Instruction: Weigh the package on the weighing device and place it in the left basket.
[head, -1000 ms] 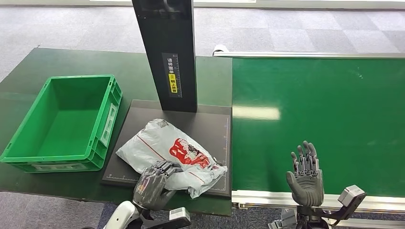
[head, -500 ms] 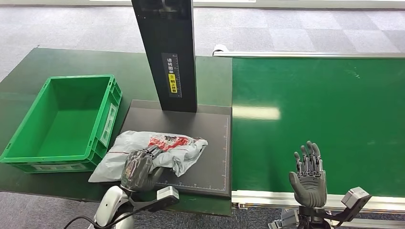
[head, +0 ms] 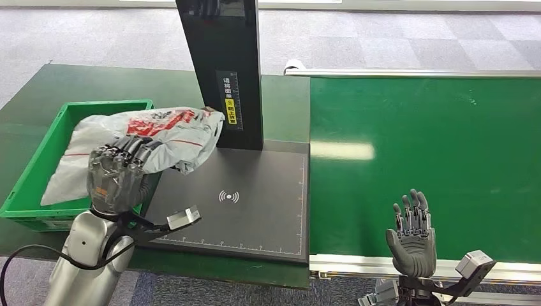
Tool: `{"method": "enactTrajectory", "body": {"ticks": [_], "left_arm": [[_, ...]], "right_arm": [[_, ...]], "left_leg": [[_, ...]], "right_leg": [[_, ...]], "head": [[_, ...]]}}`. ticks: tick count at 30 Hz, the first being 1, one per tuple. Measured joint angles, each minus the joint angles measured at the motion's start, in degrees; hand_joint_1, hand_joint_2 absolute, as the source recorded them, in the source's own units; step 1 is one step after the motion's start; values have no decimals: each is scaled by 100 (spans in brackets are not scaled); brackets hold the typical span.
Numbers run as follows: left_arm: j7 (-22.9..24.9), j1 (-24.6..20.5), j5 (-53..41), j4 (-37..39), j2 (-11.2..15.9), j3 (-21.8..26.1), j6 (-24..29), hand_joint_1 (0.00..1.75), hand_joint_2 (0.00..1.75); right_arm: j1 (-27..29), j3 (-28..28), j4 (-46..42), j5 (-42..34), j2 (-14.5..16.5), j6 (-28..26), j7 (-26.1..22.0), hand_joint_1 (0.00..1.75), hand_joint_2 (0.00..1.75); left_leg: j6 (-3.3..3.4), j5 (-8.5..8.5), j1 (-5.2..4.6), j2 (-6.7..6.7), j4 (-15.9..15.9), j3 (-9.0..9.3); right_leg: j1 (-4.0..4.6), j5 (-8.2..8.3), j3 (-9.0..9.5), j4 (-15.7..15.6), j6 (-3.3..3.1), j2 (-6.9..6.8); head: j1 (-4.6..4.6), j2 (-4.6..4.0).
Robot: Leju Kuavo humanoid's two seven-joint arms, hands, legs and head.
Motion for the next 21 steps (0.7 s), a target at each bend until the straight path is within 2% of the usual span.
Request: {"method": "enactTrajectory", "body": {"ticks": [7,12,15,17,21], "left_arm": [[-23,-181,340,115,320,819,1,175,175],[-193,-364,509,919,436,1440,1,175,175],[-151,-503,183,1455,476,1675,1,175,175],[183,-570,-237,1840,534,1750,1,175,175],[1327,-647,-654,2476,823,1631,1,175,175]], "right_arm": [[4,2,1,5,-3,-53,-16,0,175],[-2,28,1,13,-19,-79,-17,0,175],[-9,50,1,13,-35,-92,-26,0,175],[-15,83,1,13,-38,-102,-33,0,175],[-15,155,1,13,-46,-121,-35,0,175]], "left_leg": [[0,0,1,0,-1,0],[-1,2,2,2,-1,1],[-1,4,1,0,-1,0],[-1,4,0,3,-1,-1],[-1,4,1,14,-1,-2]], "right_leg": [[1,-1,-3,0,-1,1],[2,0,-2,0,-1,3],[1,0,-1,1,-1,0],[1,0,-2,1,-1,3],[1,0,-12,1,-2,17]], "head": [[1,0],[1,0],[2,0],[2,0],[2,0]]}}
